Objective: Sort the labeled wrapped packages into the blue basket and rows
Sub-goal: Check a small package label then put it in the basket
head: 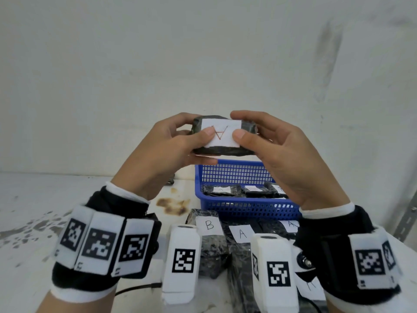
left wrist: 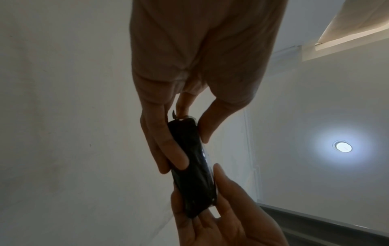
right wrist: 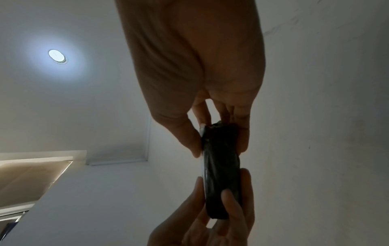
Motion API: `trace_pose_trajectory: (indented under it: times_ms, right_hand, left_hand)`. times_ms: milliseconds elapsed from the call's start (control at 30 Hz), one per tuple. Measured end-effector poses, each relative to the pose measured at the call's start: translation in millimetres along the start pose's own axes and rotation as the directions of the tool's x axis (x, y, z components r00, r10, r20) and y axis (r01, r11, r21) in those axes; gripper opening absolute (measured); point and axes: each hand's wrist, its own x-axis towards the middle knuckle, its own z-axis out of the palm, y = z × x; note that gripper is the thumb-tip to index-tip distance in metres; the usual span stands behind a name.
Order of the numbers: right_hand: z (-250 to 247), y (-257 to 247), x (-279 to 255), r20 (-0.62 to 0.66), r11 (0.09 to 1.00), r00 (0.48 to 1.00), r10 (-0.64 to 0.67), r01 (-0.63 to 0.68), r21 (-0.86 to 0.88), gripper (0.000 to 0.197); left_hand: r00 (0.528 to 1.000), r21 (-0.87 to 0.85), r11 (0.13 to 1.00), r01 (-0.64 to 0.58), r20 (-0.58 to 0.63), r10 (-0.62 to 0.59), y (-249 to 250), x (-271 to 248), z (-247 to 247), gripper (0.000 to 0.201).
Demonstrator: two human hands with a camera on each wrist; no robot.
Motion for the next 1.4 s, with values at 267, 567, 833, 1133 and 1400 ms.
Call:
trace_pose_trajectory:
  times_ms: [267, 567, 833, 1133, 1400]
  right_hand:
    - [-4.2, 3.0, 0.8, -0.003, 1.000, 1.000, 0.017, -0.017, 0.015, 0.030]
    - [-3.4, -1.1, -0.7, 0.074, 0.992, 0.997, -0.020, 0.029, -0.119, 0.024]
    - [-3.4, -2.9, -1.4, 0.053, 0.989, 0.998, 0.044, -0.036, -0.141, 0.045]
    - [-5.4, -4.8, -0.9, 0.003, 0.998, 0.999, 0.053, -0.053, 0.014, 0.030]
    - [-7.6, -3.9, -1.5, 0.075, 0.999, 0.997, 0.017, -0.019, 0.027, 0.050]
  left_hand:
    - [0.996, 0.080, 0.992, -0.093, -0.007, 0.094, -4.7, 2.8, 1.7, 0.044]
    - [0.963, 0.187, 0.944, -0.270, 0.061, 0.263, -3.6, -0.8, 1.2, 0.050]
    - [0.949, 0.192, 0.931, -0.311, 0.006, 0.316, -9.1, 4.1, 1.1, 0.044]
    - [0.948, 0.178, 0.933, -0.314, 0.101, 0.300, -8.5, 2.4, 2.4, 0.033]
    - [0.961, 0.080, 0.966, -0.248, 0.146, 0.234, -7.2, 2.4, 2.8, 0.043]
